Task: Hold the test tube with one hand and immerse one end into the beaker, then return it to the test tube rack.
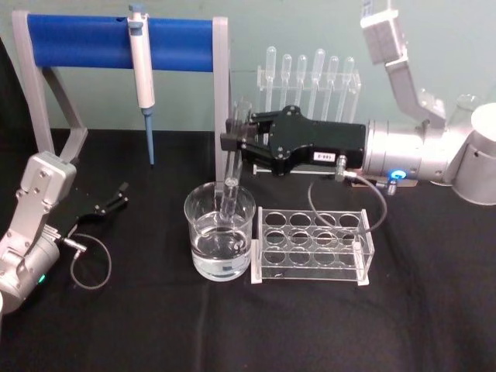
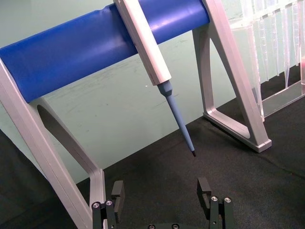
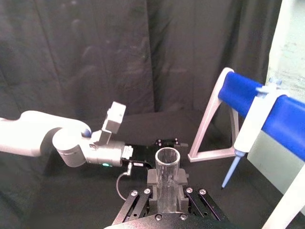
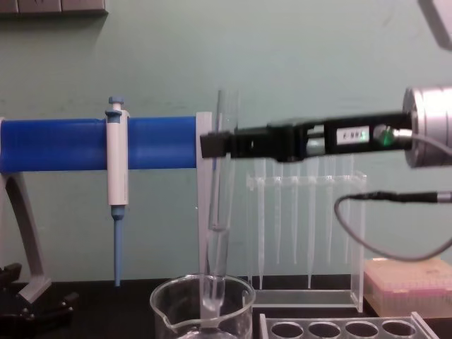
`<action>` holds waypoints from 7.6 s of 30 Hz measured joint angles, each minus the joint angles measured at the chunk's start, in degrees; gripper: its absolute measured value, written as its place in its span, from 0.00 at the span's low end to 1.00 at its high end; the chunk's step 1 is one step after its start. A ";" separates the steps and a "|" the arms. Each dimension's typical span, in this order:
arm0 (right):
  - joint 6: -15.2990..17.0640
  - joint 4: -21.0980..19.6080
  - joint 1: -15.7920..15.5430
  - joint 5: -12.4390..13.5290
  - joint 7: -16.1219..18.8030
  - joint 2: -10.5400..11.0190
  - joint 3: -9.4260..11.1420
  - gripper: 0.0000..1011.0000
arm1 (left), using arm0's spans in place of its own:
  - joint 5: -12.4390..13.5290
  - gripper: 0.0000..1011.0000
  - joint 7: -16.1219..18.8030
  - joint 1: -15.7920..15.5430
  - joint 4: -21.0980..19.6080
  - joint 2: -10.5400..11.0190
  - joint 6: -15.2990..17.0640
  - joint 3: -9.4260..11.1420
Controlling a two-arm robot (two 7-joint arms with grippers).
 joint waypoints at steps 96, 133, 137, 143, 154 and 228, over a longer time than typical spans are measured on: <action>-6.59 8.69 -4.54 -11.86 2.21 -5.65 -0.76 0.24 | 0.00 0.99 0.00 0.00 0.00 0.00 0.00 0.00; -6.60 8.70 -4.54 -11.82 2.15 -5.65 -0.76 0.24 | 0.00 0.99 0.00 0.00 0.00 0.00 0.00 0.00; -6.59 8.70 -4.54 -11.82 2.15 -5.65 -0.76 0.24 | 0.00 0.99 0.00 0.00 0.00 0.00 0.00 0.00; -6.59 8.70 -4.54 -11.82 2.15 -5.65 -0.76 0.24 | 0.00 0.99 0.00 0.00 0.00 0.00 0.00 0.00; -6.59 8.70 -4.54 -11.82 2.16 -5.65 -0.76 0.24 | 0.00 0.99 0.00 0.00 0.00 0.00 0.00 0.00; -6.59 8.70 -4.53 -11.82 2.15 -5.65 -0.76 0.24 | 0.00 0.99 0.00 0.00 0.00 0.00 0.00 0.00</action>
